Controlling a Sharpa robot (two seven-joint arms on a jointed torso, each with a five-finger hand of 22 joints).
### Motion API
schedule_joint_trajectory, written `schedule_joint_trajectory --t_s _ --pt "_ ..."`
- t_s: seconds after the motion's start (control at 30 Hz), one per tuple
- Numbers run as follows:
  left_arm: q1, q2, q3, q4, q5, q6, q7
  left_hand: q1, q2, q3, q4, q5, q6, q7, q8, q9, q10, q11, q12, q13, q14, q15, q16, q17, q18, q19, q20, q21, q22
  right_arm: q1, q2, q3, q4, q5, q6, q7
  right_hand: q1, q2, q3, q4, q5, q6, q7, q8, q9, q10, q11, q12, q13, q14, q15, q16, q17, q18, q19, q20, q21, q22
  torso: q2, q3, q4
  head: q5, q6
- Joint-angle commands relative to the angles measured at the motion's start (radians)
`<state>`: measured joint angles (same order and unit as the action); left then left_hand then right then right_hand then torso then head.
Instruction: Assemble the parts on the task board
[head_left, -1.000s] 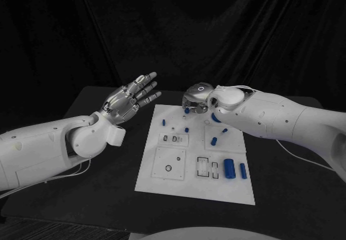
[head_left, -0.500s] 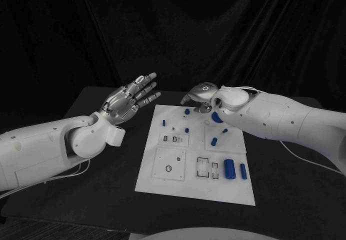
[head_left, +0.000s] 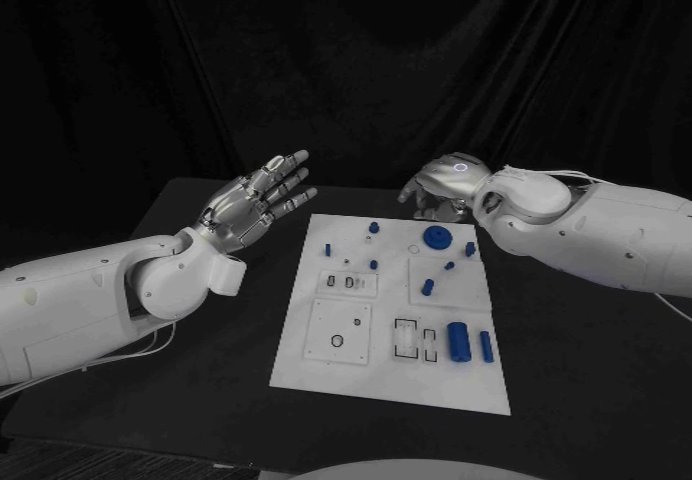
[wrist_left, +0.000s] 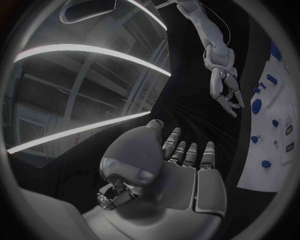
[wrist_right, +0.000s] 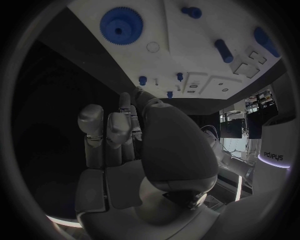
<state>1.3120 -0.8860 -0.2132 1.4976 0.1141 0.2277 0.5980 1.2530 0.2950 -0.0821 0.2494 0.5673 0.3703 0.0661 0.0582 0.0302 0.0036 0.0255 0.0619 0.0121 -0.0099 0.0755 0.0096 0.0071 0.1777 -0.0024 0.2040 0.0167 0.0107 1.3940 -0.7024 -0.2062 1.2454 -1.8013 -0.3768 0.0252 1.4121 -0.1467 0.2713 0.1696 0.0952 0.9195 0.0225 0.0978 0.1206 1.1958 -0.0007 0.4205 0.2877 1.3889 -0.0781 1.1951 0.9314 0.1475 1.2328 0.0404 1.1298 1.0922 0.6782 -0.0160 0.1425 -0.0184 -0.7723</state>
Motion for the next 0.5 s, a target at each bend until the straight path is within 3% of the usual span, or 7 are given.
schedule_joint_trajectory --t_s 0.03,0.13,0.2,0.23,0.3,0.37,0.5 --pt "0.002 -0.003 0.001 0.003 -0.001 0.000 0.008 0.016 -0.010 0.047 -0.008 0.019 0.015 0.001 0.017 0.019 0.004 0.011 0.020 0.005 0.010 0.007 -0.010 -0.007 0.003 0.006 0.005 -0.014 -0.008 0.003 -0.034 0.000 0.034 0.027 -0.028 -0.048 -0.027 0.020 -0.033 0.008 0.007 0.009 0.007 0.002 -0.009 -0.094 0.001 0.192 0.144 -0.039 0.000 -0.074 -0.088 -0.016 -0.038 0.003 -0.080 -0.032 -0.006 -0.0014 -0.0039 0.000 -0.006" --pt "0.002 -0.004 0.001 0.003 -0.001 0.002 0.007 0.016 -0.010 0.048 -0.008 0.020 0.018 0.002 0.019 0.019 0.004 0.012 0.020 0.005 0.010 0.007 -0.010 -0.007 0.003 0.006 0.006 -0.014 -0.009 -0.001 -0.068 0.000 0.052 0.080 -0.025 -0.060 -0.028 0.024 -0.048 0.018 0.022 0.009 0.015 -0.015 -0.010 -0.157 -0.005 0.615 0.575 -0.086 0.008 -0.166 -0.196 0.008 -0.100 0.005 -0.214 -0.118 -0.009 -0.0023 -0.0061 0.001 -0.007" --pt "0.002 -0.004 0.001 0.004 -0.001 0.003 0.006 0.016 -0.010 0.051 -0.009 0.021 0.027 0.006 0.023 0.020 0.005 0.016 0.022 0.005 0.010 0.009 -0.010 -0.007 0.003 0.006 0.006 -0.014 -0.008 -0.006 -0.086 0.000 0.058 0.103 -0.023 -0.067 -0.036 0.023 -0.057 0.020 0.034 0.005 0.023 -0.019 -0.010 0.016 -0.010 0.834 0.832 -0.038 0.007 -0.062 -0.047 -0.003 -0.064 0.003 -0.168 -0.070 -0.011 -0.0033 -0.0066 0.001 -0.009" --pt "0.002 -0.004 0.001 0.005 -0.001 0.003 0.006 0.016 -0.010 0.052 -0.009 0.021 0.029 0.006 0.024 0.021 0.005 0.016 0.023 0.005 0.010 0.010 -0.010 -0.007 0.003 0.006 0.006 -0.014 -0.008 -0.011 -0.096 0.000 0.061 0.116 -0.025 -0.070 -0.053 0.022 -0.068 0.030 0.044 0.017 0.030 -0.014 -0.004 0.179 -0.022 1.007 1.056 0.049 0.007 0.114 0.206 -0.027 0.014 0.002 -0.058 0.033 -0.012 -0.0038 -0.0078 0.000 -0.011" --pt "0.001 -0.005 0.001 0.007 -0.001 0.004 0.005 0.016 -0.011 0.053 -0.010 0.022 0.032 0.007 0.026 0.021 0.006 0.017 0.024 0.006 0.010 0.012 -0.010 -0.007 0.003 0.006 0.007 -0.014 -0.008 -0.020 -0.107 0.000 0.061 0.131 -0.029 -0.076 -0.073 0.017 -0.081 0.044 0.051 0.027 0.031 -0.010 0.002 0.351 -0.024 1.136 1.257 0.124 0.005 0.268 0.446 -0.050 0.084 0.000 0.052 0.133 -0.014 -0.0048 -0.0105 0.001 -0.012" --pt "0.001 -0.007 0.001 0.008 -0.001 0.006 0.004 0.016 -0.011 0.053 -0.010 0.022 0.033 0.008 0.026 0.021 0.006 0.017 0.024 0.006 0.010 0.013 -0.010 -0.007 0.003 0.006 0.007 -0.014 -0.008 -0.030 -0.115 0.000 0.057 0.142 -0.027 -0.083 -0.094 0.005 -0.094 0.074 0.060 0.036 0.035 -0.003 0.015 0.375 -0.024 1.150 1.283 0.180 0.001 0.372 0.632 -0.072 0.149 -0.005 0.162 0.234 -0.016 -0.0061 -0.0154 0.005 -0.014" --pt "0.001 -0.009 0.001 0.009 -0.001 0.007 0.002 0.016 -0.011 0.054 -0.010 0.022 0.035 0.008 0.027 0.021 0.006 0.017 0.025 0.006 0.010 0.014 -0.010 -0.007 0.003 0.006 0.007 -0.014 -0.008 -0.048 -0.122 0.000 0.049 0.153 -0.002 -0.107 -0.112 -0.015 -0.104 0.118 0.064 0.009 0.038 -0.008 0.023 0.375 -0.025 1.150 1.283 0.182 -0.004 0.376 0.639 -0.092 0.205 -0.009 0.252 0.317 -0.018 -0.0075 -0.0186 0.008 -0.013"
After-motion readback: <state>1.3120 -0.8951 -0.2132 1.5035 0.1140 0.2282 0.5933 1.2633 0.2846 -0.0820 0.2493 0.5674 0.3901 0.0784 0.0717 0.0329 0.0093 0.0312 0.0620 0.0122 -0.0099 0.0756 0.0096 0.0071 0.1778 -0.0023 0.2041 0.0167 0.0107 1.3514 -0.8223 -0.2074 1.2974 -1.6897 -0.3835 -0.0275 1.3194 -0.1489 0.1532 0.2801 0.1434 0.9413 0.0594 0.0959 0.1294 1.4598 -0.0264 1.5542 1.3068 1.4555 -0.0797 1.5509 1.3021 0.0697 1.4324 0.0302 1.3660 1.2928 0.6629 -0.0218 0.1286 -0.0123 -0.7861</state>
